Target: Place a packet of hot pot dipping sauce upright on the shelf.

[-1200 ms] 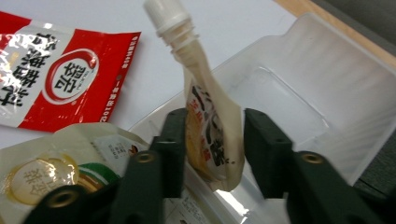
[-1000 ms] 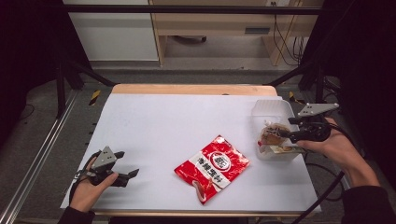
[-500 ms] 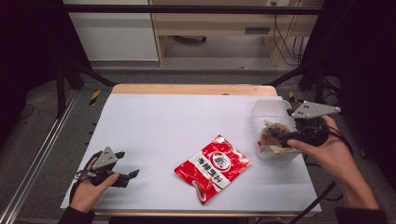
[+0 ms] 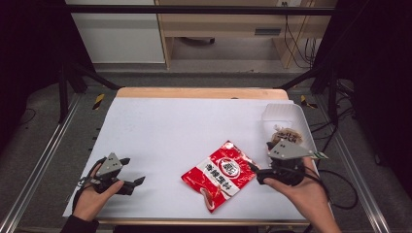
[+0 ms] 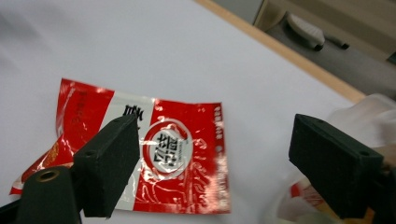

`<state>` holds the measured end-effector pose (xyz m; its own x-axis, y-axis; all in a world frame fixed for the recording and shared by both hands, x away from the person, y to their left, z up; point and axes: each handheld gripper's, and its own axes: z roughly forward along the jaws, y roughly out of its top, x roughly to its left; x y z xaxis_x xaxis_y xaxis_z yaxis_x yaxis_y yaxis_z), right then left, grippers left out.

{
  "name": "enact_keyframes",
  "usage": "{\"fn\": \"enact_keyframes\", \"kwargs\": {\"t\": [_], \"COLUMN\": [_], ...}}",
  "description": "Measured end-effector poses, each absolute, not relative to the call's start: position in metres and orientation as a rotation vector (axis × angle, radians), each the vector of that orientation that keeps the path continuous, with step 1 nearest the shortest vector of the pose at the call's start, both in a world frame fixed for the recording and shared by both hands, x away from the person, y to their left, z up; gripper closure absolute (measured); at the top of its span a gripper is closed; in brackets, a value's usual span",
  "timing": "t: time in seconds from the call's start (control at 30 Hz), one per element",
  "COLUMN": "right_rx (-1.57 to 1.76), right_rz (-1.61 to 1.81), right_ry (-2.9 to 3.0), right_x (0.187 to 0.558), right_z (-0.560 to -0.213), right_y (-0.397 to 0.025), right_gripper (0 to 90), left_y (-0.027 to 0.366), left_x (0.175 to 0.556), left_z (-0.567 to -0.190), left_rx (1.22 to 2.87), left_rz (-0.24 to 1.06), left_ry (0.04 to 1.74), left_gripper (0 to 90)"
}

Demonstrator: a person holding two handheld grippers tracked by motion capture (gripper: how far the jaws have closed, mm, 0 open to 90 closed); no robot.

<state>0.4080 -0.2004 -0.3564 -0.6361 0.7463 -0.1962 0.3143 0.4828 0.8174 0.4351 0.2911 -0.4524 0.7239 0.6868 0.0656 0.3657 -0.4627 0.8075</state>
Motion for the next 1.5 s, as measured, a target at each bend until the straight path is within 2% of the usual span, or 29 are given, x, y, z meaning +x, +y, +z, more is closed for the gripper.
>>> {"fn": "enact_keyframes", "kwargs": {"t": [0.07,0.33,0.53,1.5], "right_rx": [0.913,1.013,1.064,1.213], "right_rz": [1.035,0.990,0.949,0.926], "right_ry": [2.217,2.235,2.221,2.252], "right_x": [0.413,0.430,0.434,0.440], "right_z": [-0.382,-0.432,-0.454,-0.475], "right_y": [-0.191,-0.182,-0.188,-0.199], "right_gripper": [15.8,12.6,10.8,9.6], "left_y": [0.291,0.291,0.294,0.295], "left_x": [0.435,0.435,0.438,0.438], "left_z": [-0.452,-0.452,-0.452,-0.451], "left_rx": [2.095,2.100,2.088,2.099], "left_rz": [0.492,0.493,0.487,0.477], "left_ry": [0.798,0.788,0.800,0.785], "left_gripper": [10.5,10.5,10.5,10.5]}}
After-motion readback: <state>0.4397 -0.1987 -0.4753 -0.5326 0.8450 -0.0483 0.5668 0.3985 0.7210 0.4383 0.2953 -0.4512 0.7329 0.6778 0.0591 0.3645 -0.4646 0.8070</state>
